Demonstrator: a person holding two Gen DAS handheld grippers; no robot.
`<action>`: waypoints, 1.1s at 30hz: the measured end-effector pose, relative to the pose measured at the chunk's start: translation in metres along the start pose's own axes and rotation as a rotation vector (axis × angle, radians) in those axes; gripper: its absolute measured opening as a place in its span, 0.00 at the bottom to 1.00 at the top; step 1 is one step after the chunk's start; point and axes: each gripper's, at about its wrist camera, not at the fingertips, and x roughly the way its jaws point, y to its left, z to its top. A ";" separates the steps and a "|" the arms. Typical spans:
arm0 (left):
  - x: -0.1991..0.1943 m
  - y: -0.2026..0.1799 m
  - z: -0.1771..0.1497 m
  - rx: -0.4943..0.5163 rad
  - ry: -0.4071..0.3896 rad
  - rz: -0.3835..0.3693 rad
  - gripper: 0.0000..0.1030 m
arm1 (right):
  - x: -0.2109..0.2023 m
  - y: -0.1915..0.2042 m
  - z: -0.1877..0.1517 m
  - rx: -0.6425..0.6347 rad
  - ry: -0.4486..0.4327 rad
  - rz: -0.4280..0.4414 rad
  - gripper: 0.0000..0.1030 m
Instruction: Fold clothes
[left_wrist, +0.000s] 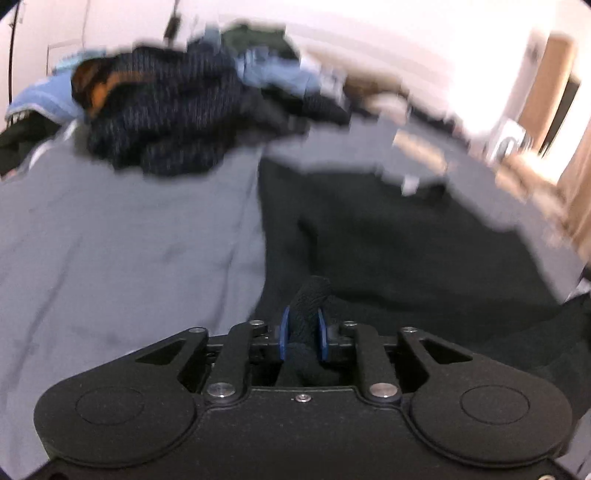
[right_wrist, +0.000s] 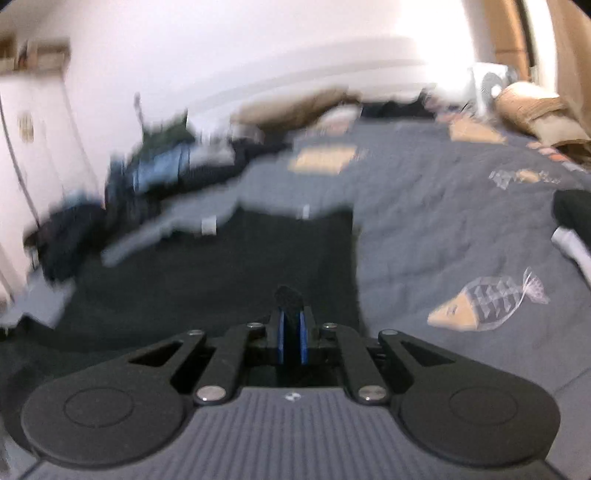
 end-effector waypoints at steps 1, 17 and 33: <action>-0.001 0.002 0.000 0.002 -0.003 -0.001 0.21 | 0.004 0.002 -0.003 -0.006 0.024 -0.008 0.10; -0.010 0.000 -0.006 0.072 0.030 -0.050 0.66 | -0.008 0.001 -0.005 -0.014 0.123 0.046 0.40; 0.000 -0.011 -0.010 0.078 0.009 -0.006 0.12 | 0.006 0.022 -0.016 -0.087 0.089 -0.040 0.19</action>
